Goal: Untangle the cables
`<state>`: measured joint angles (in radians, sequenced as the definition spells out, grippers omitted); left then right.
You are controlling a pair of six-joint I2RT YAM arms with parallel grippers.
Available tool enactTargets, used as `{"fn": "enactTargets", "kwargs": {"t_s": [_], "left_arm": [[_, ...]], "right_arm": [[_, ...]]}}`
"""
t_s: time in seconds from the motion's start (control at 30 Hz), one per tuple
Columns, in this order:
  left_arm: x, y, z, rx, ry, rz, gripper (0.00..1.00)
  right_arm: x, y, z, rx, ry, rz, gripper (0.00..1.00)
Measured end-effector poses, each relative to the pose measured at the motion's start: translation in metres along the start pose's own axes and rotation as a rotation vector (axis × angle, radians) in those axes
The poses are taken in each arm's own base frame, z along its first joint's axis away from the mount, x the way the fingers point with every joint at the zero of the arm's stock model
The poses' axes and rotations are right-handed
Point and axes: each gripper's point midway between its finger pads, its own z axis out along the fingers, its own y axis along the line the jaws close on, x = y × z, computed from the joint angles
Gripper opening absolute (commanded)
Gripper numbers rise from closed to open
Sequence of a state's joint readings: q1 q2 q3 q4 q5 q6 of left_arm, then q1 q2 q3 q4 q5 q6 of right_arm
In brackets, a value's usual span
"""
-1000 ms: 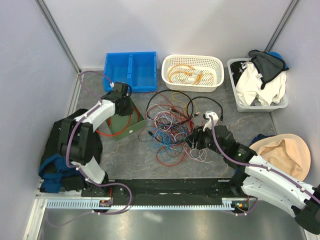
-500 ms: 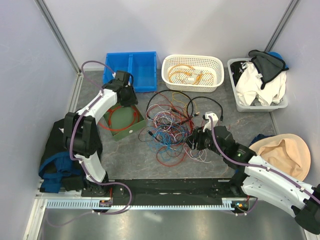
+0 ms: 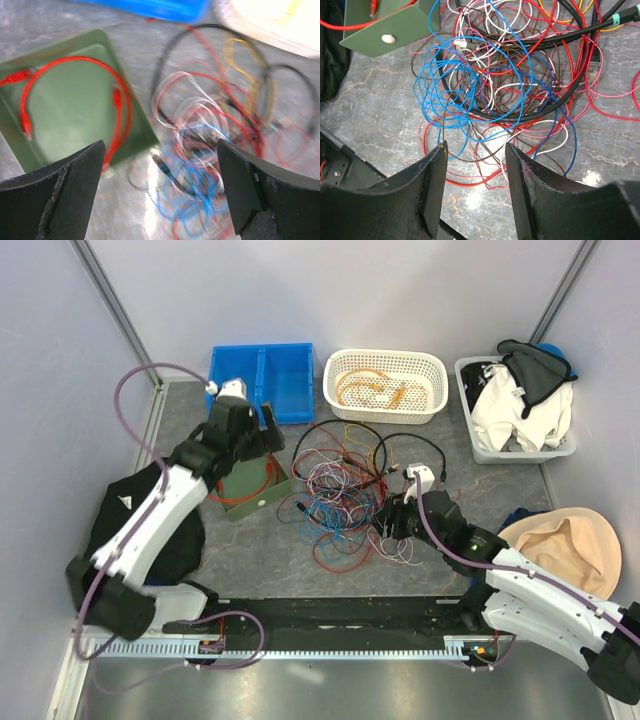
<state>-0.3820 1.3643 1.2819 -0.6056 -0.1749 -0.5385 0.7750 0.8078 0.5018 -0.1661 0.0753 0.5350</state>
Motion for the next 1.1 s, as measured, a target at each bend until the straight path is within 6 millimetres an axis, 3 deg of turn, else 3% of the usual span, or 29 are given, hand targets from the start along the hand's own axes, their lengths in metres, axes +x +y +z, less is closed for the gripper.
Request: {"fn": "enactTargets", "kwargs": {"t_s": [0.07,0.13,0.23,0.27,0.3,0.33,0.37,0.4,0.43,0.53,0.63,0.9,1.1], "left_arm": [[0.006,-0.009,-0.034,0.049,-0.064,0.005,0.99],[0.015,-0.003,-0.053,0.073,-0.109,-0.056,1.00],[0.052,0.029,-0.056,0.025,-0.101,-0.201,1.00],[0.071,0.041,-0.053,-0.003,-0.079,-0.246,0.95],[0.089,0.052,-0.050,-0.023,-0.061,-0.286,0.87],[0.105,0.062,-0.048,-0.042,-0.049,-0.322,0.53],[0.121,0.074,-0.047,-0.065,-0.042,-0.361,0.33],[0.131,0.083,-0.048,-0.082,-0.048,-0.400,0.19],[0.134,0.088,-0.051,-0.087,-0.065,-0.429,0.02],[0.119,0.093,-0.059,-0.088,-0.140,-0.503,0.02],[0.107,0.098,-0.054,-0.145,-0.148,-0.549,0.02],[0.125,0.134,-0.012,-0.373,0.005,-0.605,0.02],[0.112,0.128,-0.004,-0.358,0.033,-0.625,0.02]], "right_arm": [[0.001,-0.001,0.001,0.005,0.005,-0.002,0.57],[0.004,-0.002,0.004,0.012,0.019,-0.002,0.57],[0.008,-0.004,0.009,0.019,0.034,-0.003,0.57],[0.009,-0.003,0.011,0.017,0.040,-0.003,0.57],[0.010,-0.002,0.012,0.011,0.044,-0.001,0.57],[0.010,-0.001,0.013,0.008,0.046,0.001,0.57],[0.010,0.000,0.013,0.001,0.047,0.003,0.57],[0.010,0.001,0.013,-0.004,0.047,0.007,0.57],[0.010,0.002,0.013,-0.008,0.046,0.010,0.57],[0.008,0.004,0.012,-0.017,0.042,0.016,0.57],[0.004,0.007,0.009,-0.029,0.024,0.021,0.57],[-0.005,0.011,0.001,-0.048,-0.012,0.026,0.57],[-0.008,0.010,-0.002,-0.044,-0.026,0.025,0.57]]}}
